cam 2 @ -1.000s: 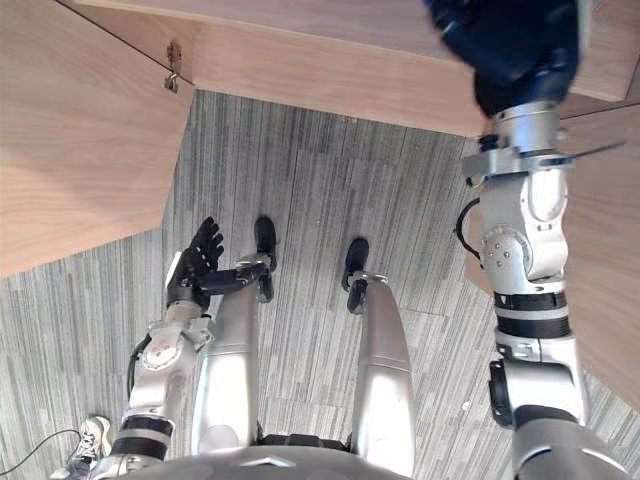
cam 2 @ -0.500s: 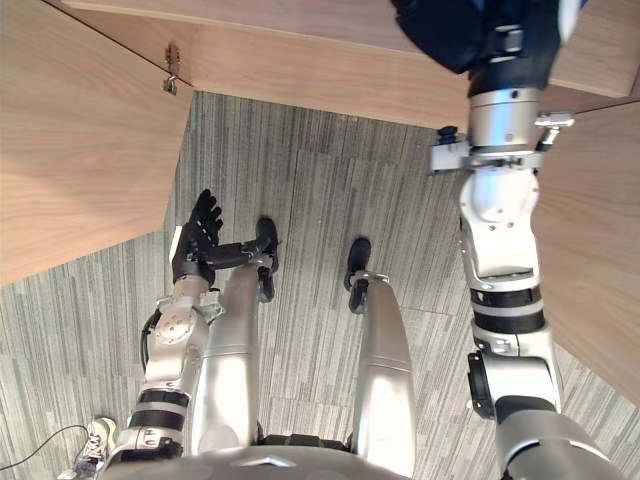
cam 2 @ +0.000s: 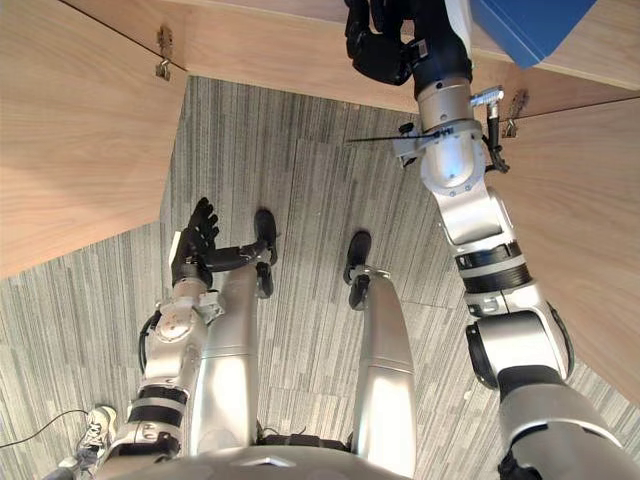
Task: Walk over to the cabinet, pick up the folder, carry it to the office cabinet, place the folder inside the office cabinet, then close the office cabinet door
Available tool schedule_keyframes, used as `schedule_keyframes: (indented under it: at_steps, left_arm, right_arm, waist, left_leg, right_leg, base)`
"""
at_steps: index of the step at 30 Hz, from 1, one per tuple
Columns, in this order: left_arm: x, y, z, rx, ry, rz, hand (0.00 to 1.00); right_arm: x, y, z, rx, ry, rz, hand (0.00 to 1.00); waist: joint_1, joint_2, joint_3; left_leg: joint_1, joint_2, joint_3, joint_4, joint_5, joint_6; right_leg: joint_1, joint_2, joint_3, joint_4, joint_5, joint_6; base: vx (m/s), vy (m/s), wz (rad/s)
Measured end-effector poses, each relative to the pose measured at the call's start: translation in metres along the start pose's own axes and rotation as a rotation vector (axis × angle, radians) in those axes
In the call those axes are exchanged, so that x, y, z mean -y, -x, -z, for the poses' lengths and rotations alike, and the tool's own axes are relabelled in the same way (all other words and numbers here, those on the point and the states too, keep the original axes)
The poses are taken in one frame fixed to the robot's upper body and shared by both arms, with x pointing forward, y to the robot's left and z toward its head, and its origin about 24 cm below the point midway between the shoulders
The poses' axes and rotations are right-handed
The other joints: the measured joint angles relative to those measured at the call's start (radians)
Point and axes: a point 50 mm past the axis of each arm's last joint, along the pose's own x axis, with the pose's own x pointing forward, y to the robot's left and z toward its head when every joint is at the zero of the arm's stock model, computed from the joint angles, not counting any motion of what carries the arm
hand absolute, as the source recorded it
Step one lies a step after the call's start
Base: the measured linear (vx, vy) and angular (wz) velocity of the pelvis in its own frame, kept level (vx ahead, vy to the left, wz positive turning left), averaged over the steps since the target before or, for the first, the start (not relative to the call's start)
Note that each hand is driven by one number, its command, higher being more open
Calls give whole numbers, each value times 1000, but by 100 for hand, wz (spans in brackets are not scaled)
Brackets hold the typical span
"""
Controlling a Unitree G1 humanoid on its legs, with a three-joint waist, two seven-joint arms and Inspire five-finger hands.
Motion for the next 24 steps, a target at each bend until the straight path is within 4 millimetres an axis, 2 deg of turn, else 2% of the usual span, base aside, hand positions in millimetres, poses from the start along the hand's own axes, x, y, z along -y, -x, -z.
schedule_keyframes:
  at_steps: [13, 17, 20, 24]
  left_arm:
    - [0, 0, 2, -8, 2, -5, 100]
    - [2, -4, -3, 9, 6, 0, 100]
    - [5, -9, -10, 32, 15, 4, 100]
    - [7, -13, -15, 48, 25, 7, 100]
  right_arm:
    - [20, -11, 3, -21, 46, 61, 0]
    - [35, -13, 13, -75, 81, 96, 0]
    - [48, -20, 10, -75, 77, 147, 0]
    - [58, -20, 17, -116, 75, 202, 0]
  waist:
    - [-3, -4, 14]
    - [-2, -4, 15]
    - [-9, -6, 29]
    - [-14, -7, 29]
  left_leg:
    - [-12, -6, -14, -18, 9, -6]
    - [-25, -6, -14, -15, 9, -6]
    - [-26, -5, -14, -11, 9, -6]
    - [-27, -3, -14, -11, 9, -6]
  right_leg:
    - [-4, -4, -17, -17, 0, 0]
    - [-15, -4, -18, -17, 0, 1]
    - [-16, -4, -18, -15, 0, 1]
    - [-16, -3, -18, -15, 1, 1]
  base:
    - [-2, 3, 2]
    - [0, 0, 0]
    - [0, 0, 0]
    - [0, 0, 0]
